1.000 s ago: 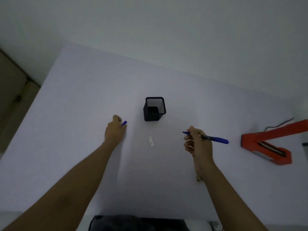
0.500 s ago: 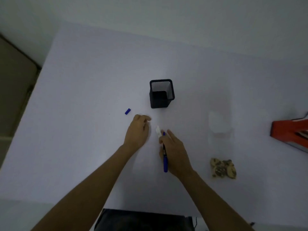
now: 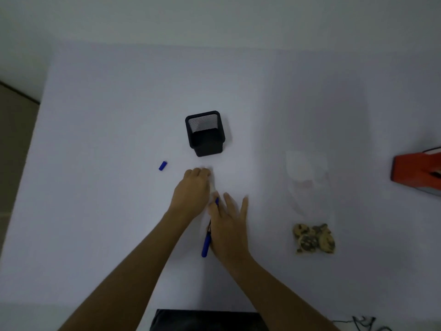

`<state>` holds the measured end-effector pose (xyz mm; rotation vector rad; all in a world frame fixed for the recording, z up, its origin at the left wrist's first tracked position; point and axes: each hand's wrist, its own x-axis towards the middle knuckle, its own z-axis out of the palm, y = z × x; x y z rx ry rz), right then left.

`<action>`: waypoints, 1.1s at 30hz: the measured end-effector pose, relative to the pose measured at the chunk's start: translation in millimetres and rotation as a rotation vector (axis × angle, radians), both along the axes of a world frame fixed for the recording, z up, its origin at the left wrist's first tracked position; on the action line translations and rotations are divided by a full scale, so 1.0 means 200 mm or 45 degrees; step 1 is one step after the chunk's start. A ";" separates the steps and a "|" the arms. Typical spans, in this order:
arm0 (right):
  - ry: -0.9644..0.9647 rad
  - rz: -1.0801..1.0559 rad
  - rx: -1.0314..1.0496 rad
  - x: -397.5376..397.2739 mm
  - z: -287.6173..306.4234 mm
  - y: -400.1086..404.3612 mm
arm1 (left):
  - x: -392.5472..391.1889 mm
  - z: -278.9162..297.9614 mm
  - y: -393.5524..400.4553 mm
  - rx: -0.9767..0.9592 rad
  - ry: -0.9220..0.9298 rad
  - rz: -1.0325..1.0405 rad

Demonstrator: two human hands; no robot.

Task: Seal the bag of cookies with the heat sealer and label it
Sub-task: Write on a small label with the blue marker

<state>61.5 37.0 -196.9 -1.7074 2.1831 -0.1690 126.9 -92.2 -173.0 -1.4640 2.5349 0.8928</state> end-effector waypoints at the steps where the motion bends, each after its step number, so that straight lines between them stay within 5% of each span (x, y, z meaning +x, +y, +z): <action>1: -0.022 -0.023 -0.007 0.00 0.00 0.00 | 0.00 0.00 0.00 0.020 -0.015 -0.024; 15: -0.137 -0.056 -0.093 -0.02 0.00 0.00 | -0.04 0.05 -0.01 0.203 -0.105 -0.076; 23: -0.121 -0.051 -0.114 -0.04 0.02 0.00 | -0.03 0.04 -0.02 0.445 0.191 0.217; 33: -0.252 -0.363 -0.291 -0.11 0.08 -0.19 | -0.06 0.02 -0.01 0.568 0.226 0.375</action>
